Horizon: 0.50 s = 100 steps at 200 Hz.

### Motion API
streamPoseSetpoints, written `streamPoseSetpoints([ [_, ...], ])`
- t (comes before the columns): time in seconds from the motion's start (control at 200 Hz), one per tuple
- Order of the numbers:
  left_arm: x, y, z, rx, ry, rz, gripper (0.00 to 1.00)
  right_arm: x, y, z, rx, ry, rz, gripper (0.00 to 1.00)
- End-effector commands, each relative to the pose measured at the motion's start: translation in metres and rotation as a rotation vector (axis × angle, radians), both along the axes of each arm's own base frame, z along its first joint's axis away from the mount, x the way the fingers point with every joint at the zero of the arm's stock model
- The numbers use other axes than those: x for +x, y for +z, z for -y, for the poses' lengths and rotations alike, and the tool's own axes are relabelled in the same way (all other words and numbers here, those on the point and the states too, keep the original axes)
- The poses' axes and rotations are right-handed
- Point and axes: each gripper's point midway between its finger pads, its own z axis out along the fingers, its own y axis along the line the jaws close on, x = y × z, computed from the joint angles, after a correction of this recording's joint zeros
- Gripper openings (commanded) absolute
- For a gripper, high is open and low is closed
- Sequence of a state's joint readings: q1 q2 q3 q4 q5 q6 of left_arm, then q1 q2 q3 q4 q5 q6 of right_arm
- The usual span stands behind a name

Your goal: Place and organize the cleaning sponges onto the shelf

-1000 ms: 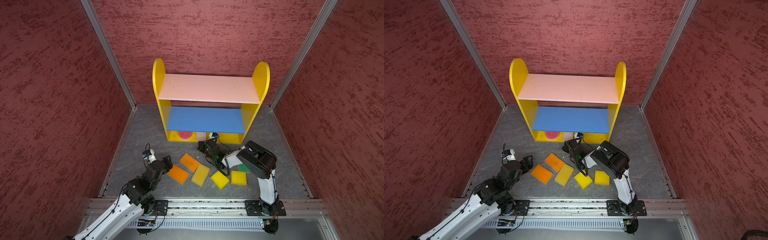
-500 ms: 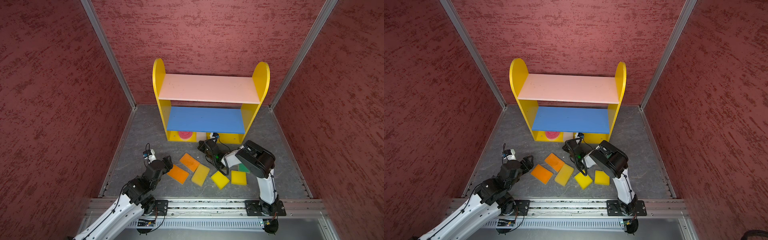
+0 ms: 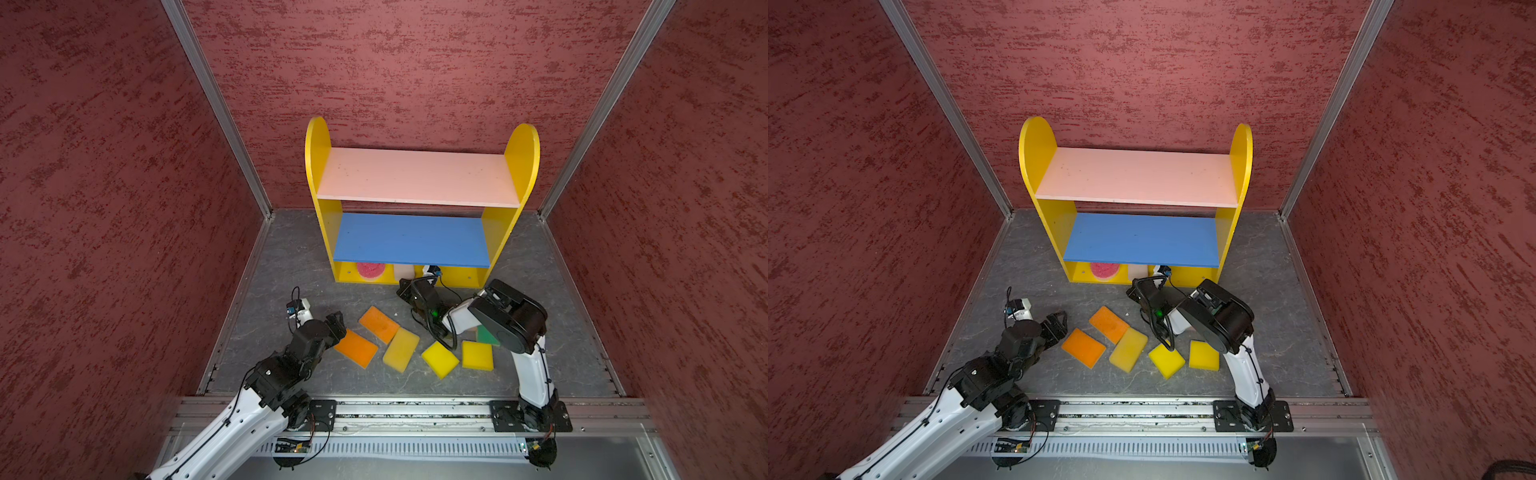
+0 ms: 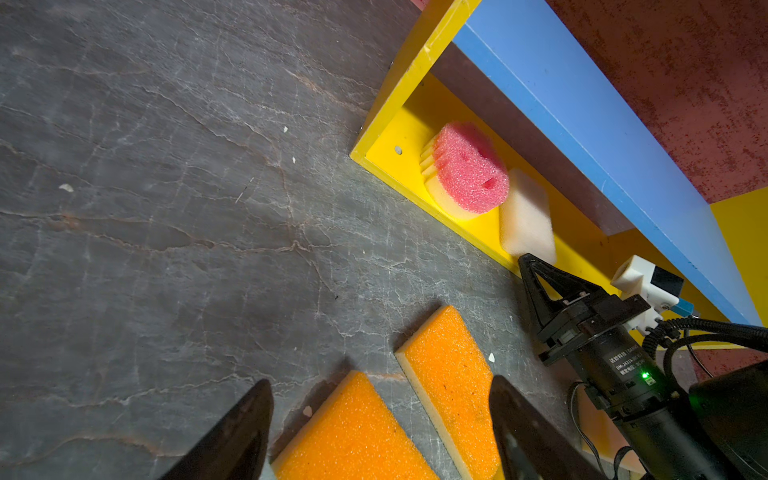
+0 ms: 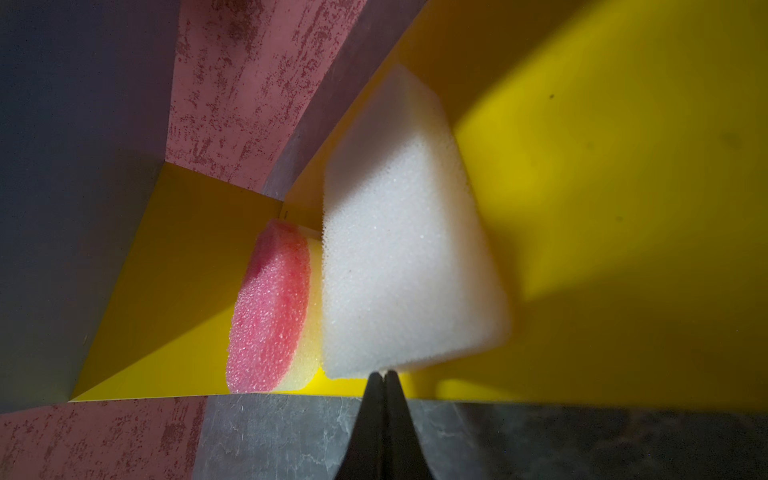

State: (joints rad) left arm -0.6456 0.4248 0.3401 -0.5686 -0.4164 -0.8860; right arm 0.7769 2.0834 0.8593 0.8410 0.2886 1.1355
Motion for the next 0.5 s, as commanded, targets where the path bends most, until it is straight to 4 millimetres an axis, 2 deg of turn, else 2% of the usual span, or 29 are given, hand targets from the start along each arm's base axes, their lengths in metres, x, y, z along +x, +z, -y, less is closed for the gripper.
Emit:
streamPoseSetpoints([
  [0.0,-0.001,-0.008,-0.001,0.005,0.0,-0.017,0.82,-0.004,0.008,0.0,0.008,0.018,0.012,0.0],
  [0.205,0.004,-0.01,0.006,0.008,-0.02,-0.022,0.81,-0.032,0.025,0.013,-0.084,0.083,0.005,0.0],
  [0.336,0.009,-0.007,0.012,0.001,-0.036,-0.009,0.81,-0.051,0.031,0.037,-0.126,0.069,-0.024,0.0],
  [0.496,0.016,-0.001,0.018,-0.002,-0.052,0.011,0.8,-0.071,0.027,0.066,-0.208,0.037,-0.087,0.01],
])
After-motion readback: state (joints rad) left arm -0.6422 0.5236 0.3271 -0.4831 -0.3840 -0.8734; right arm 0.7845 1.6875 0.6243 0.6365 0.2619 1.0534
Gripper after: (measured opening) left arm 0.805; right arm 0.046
